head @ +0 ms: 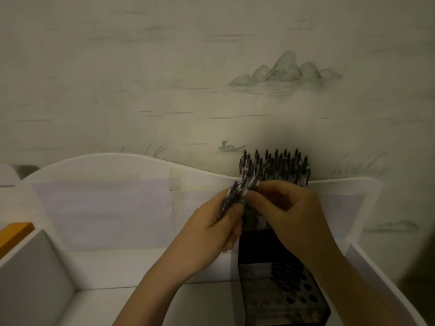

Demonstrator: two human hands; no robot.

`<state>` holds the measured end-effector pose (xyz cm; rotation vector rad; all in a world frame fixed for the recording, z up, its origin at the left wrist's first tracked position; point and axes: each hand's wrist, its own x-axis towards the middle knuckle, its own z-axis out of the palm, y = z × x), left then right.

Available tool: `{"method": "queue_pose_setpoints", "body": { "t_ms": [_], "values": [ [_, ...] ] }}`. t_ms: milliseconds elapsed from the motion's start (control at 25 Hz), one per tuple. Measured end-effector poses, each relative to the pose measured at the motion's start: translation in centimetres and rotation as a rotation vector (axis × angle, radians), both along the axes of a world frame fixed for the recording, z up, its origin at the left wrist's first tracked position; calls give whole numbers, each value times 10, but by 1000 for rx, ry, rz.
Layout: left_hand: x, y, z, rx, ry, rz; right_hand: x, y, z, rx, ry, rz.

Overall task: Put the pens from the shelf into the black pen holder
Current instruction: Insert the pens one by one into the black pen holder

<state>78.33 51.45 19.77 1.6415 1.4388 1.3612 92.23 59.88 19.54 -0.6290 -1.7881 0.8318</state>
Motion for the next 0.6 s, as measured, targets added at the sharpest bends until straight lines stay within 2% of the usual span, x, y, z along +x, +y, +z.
{"method": "queue_pose_setpoints", "body": {
  "t_ms": [120, 200, 280, 400, 600],
  "values": [
    [-12, -2, -3, -20, -42, 42, 2, 6, 14, -193, 243, 20],
    [-20, -4, -6, -24, -36, 96, 7, 7, 27, -142, 362, -17],
    [-26, -6, -9, -2, -1, 141, 11, 7, 37, 22, 323, -95],
    [-32, -7, -12, 38, 90, 205, 10, 6, 40, 205, 140, -180],
    [-35, -9, -10, 48, 148, 254, 1, 11, 38, 273, 53, -236]
  ]
}}
